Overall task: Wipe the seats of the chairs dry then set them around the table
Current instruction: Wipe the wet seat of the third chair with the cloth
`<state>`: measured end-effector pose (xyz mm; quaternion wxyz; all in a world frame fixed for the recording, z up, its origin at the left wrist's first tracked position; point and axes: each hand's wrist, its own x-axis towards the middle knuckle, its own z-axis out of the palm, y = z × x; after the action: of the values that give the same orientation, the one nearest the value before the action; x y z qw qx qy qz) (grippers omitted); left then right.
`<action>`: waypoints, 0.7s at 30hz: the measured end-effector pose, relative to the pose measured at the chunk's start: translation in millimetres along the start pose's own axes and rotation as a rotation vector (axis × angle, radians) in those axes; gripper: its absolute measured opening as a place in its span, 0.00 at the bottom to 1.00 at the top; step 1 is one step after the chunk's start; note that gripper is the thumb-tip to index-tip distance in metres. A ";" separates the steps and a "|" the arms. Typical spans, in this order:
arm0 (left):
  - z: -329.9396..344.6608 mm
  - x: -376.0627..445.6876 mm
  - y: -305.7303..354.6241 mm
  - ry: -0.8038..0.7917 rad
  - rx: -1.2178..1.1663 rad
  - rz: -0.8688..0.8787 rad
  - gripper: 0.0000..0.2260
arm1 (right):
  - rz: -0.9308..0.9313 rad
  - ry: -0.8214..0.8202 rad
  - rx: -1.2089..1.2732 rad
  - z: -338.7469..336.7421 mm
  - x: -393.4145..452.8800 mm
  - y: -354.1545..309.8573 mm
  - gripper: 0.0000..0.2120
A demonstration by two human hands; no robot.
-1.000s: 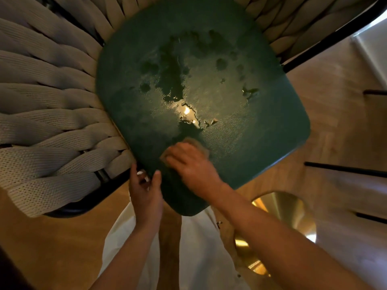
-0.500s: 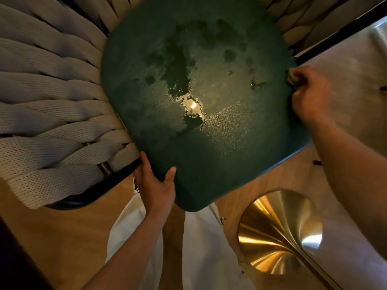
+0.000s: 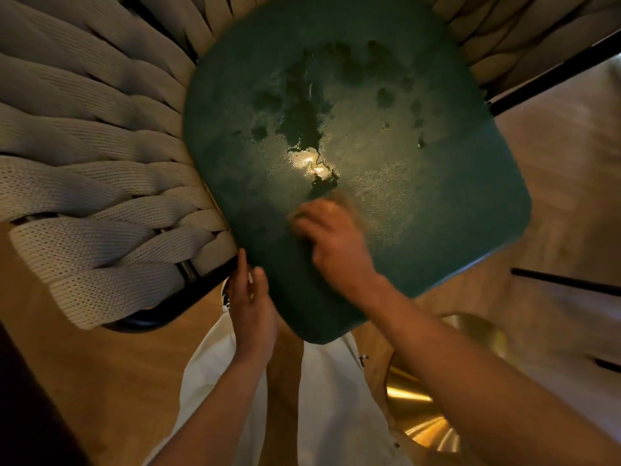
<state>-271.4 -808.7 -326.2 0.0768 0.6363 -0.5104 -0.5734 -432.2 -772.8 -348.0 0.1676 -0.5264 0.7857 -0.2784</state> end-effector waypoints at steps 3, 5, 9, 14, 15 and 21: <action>1.7 -6.6 7.9 0.052 -0.187 -0.056 0.19 | -0.179 -0.136 0.008 36.4 0.6 -45.9 0.13; 5.3 -10.4 14.0 0.112 -0.200 -0.074 0.20 | -0.231 -0.191 -0.031 46.6 4.1 -58.2 0.13; 9.4 -11.1 17.2 0.126 -0.069 -0.016 0.20 | -0.283 -0.273 -0.113 36.8 5.0 -44.6 0.17; 13.7 0.0 25.4 0.055 0.122 0.084 0.29 | -0.279 -0.112 -0.182 -8.3 13.7 8.3 0.16; 14.5 3.1 26.9 0.049 0.173 0.093 0.31 | -0.252 -0.062 -0.188 -19.5 16.6 23.4 0.15; 18.6 12.6 29.5 0.059 0.377 0.103 0.35 | 0.029 0.067 -0.233 -103.1 32.7 117.0 0.19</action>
<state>-305.2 -822.7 -320.4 0.0007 0.6289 -0.6382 -0.4441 -588.1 -742.0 -337.5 0.0831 -0.5215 0.8253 -0.2000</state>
